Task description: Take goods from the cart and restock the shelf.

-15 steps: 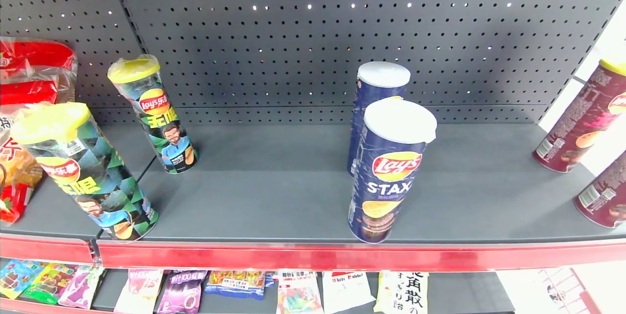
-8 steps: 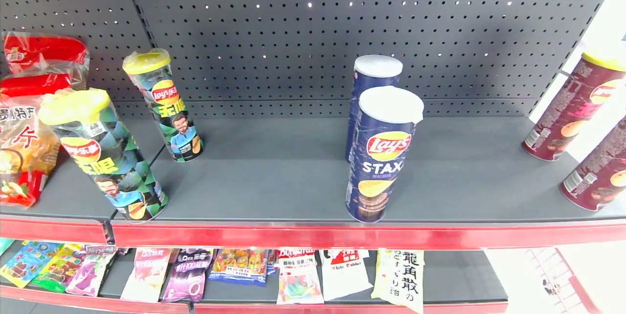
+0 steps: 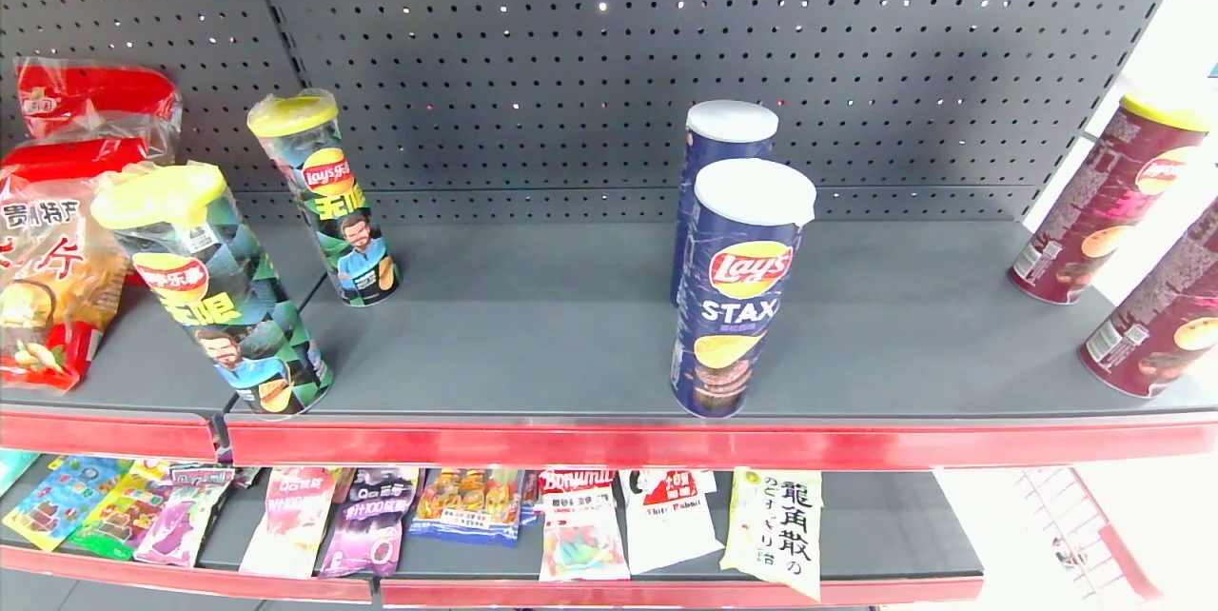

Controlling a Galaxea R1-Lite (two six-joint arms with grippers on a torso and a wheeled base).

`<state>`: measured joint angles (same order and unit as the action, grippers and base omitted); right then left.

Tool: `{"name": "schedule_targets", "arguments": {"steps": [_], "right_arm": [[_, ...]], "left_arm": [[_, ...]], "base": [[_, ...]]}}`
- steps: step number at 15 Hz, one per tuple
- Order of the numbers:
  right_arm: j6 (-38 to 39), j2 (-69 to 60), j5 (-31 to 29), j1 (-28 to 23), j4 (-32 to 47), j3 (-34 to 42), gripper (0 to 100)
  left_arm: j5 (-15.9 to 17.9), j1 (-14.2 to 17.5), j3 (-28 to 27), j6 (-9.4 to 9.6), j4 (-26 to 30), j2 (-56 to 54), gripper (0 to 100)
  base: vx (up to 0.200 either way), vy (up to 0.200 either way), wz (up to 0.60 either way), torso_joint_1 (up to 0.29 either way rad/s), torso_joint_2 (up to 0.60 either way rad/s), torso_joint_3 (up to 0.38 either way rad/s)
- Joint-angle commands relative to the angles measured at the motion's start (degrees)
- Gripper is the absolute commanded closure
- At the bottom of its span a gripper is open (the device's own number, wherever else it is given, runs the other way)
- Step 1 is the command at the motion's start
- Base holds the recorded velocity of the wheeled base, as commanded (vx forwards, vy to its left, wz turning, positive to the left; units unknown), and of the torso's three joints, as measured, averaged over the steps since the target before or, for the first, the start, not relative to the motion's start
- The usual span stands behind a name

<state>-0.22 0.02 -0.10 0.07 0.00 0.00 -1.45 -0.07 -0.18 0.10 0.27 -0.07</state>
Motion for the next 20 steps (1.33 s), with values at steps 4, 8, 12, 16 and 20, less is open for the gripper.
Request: {"name": "schedule_targets", "arguments": {"steps": [4, 8, 12, 16, 20], "right_arm": [[0.0, 0.1, 0.0, 0.0, 0.0, 0.0, 0], [0.0, 0.1, 0.0, 0.0, 0.0, 0.0, 0], [0.0, 0.1, 0.0, 0.0, 0.0, 0.0, 0], [0.0, 0.1, 0.0, 0.0, 0.0, 0.0, 0], [0.0, 0.1, 0.0, 0.0, 0.0, 0.0, 0]], "left_arm": [[0.0, 0.0, 0.0, -0.01, 0.0, 0.1, 0], [0.0, 0.0, 0.0, -0.01, 0.0, 0.1, 0], [0.0, 0.0, 0.0, -0.01, 0.0, 0.1, 0], [0.0, 0.0, 0.0, -0.01, 0.0, 0.1, 0], [0.0, 0.0, 0.0, -0.01, 0.0, 0.1, 0]], "base": [[0.0, 0.0, 0.0, 0.0, 0.0, 0.0], [0.0, 0.0, 0.0, 0.0, 0.0, 0.0], [0.0, 0.0, 0.0, 0.0, 0.0, 0.0], [0.0, 0.0, 0.0, 0.0, 0.0, 0.0], [0.0, 0.0, 0.0, 0.0, 0.0, 0.0]]}}
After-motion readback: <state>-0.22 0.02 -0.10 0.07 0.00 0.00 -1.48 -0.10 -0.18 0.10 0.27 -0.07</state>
